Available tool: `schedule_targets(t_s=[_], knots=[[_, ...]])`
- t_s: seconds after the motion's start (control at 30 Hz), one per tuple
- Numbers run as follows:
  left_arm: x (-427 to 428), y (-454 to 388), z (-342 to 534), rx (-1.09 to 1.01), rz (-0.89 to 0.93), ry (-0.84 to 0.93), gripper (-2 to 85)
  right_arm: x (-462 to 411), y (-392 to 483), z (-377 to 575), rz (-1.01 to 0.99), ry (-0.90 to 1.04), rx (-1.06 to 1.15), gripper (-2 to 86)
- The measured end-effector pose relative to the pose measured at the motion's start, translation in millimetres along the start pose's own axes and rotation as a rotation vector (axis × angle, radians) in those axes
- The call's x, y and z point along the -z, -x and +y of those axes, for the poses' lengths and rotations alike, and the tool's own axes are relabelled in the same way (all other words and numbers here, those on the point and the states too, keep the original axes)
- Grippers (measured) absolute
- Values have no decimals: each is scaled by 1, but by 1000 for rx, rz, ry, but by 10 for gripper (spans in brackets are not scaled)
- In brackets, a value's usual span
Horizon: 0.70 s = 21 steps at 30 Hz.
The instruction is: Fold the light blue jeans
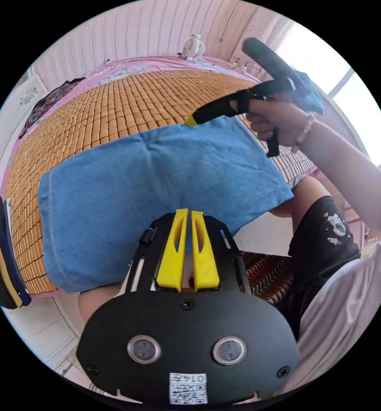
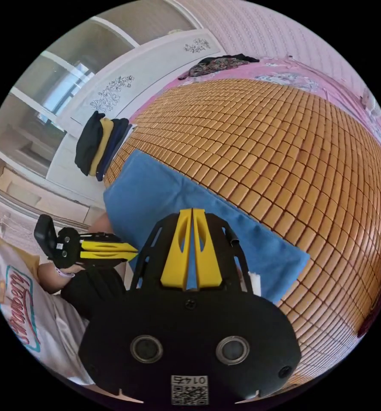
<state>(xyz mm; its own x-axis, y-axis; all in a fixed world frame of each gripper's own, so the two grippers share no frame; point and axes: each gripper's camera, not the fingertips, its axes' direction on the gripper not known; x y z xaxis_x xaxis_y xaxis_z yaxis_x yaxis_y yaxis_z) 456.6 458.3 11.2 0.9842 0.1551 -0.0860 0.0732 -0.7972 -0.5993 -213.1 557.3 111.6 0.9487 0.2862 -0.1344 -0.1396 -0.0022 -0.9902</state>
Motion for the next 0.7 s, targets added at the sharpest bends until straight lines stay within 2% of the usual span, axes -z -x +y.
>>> schedule_targets(t_s=[0.17, 0.27, 0.33, 0.43, 0.6, 0.7], knots=[[9, -52, -25, -198, 160, -175, 76, 69, -82, 185, -77, -93, -337, 64], [-2, -76, -42, -277, 298, -215, 125, 64, -105, 257, -87, -41, -490, 95], [-9, -91, -50, -323, 316, -209, 133, 46, -114, 286, -178, 7, -525, 89], [-22, -111, -64, -385, 305, -146, 136, 19, -123, 321, -313, 42, -545, 59], [-32, -132, -74, -451, 249, -84, 140, 28, -132, 357, -454, -105, -537, 33], [-29, -133, -78, -376, 103, -78, 62, 32, -131, 367, -536, -157, -480, 30]])
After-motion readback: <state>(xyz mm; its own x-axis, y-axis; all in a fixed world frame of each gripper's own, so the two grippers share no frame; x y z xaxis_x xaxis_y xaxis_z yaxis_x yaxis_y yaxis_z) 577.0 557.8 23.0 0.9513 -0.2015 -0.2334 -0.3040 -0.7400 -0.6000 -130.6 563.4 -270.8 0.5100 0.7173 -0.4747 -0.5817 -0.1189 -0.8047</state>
